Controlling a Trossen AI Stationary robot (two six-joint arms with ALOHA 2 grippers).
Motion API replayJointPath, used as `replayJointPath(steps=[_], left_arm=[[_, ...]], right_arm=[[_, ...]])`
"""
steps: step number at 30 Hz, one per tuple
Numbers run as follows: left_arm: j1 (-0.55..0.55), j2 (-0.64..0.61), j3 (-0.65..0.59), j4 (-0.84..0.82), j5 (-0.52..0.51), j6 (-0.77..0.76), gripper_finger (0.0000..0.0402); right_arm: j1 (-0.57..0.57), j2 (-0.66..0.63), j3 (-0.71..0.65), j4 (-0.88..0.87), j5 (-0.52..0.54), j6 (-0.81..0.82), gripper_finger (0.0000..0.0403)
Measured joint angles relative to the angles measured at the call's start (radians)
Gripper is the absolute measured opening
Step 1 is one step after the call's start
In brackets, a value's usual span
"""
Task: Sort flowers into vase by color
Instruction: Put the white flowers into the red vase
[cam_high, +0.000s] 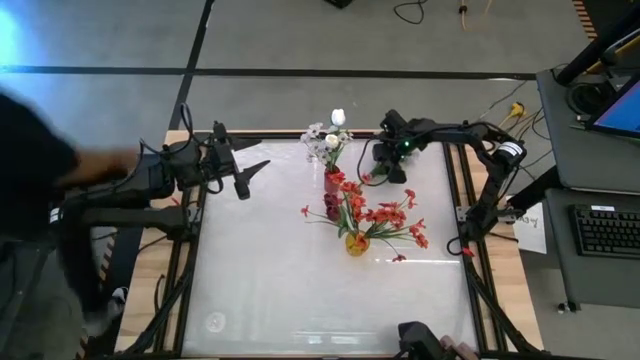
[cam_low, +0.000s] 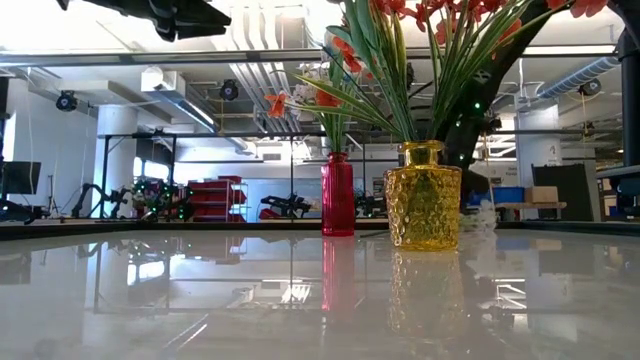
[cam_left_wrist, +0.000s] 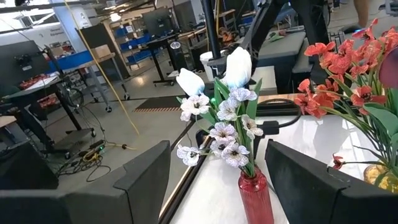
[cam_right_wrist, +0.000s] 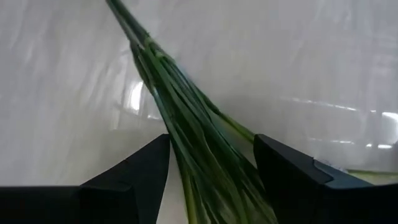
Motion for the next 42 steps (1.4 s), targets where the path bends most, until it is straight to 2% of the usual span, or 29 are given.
replayJointPath(steps=[4, 7, 16, 18, 24, 32, 35, 38, 42], left_arm=[[0.0, 0.001, 0.0, 0.0, 0.0, 0.0, 0.0246], [0.0, 0.001, 0.0, 0.0, 0.0, 0.0, 0.0246], [0.0, 0.003, 0.0, 0.023, 0.0, 0.0, 0.0246], [0.0, 0.003, 0.001, 0.027, 0.0, -0.002, 0.0246], [0.0, 0.015, 0.022, 0.032, 0.0, -0.058, 0.0246], [0.0, 0.046, 0.026, 0.031, 0.001, -0.079, 0.0246], [0.0, 0.058, 0.026, 0.034, 0.002, -0.079, 0.0246], [0.0, 0.062, 0.026, 0.068, 0.008, -0.091, 0.0246], [0.0, 0.062, 0.027, 0.133, 0.102, -0.101, 0.0246]], right_arm=[[0.0, 0.0, -0.022, 0.052, 0.001, 0.012, 0.0218], [0.0, 0.0, -0.031, 0.061, 0.0, -0.009, 0.0192], [0.001, -0.004, -0.04, 0.048, -0.008, -0.018, 0.004], [0.0, -0.009, -0.026, 0.046, 0.012, -0.024, 0.0021], [0.004, -0.071, 0.05, -0.075, 0.192, -0.047, 0.002], [0.004, -0.206, 0.184, -0.309, 0.287, -0.099, 0.0019], [0.004, -0.279, 0.212, -0.313, 0.358, -0.111, 0.0018], [0.007, -0.36, 0.234, -0.276, 0.423, -0.202, 0.0018], [0.027, -0.467, 0.253, -0.165, 0.453, -0.385, 0.0018]])
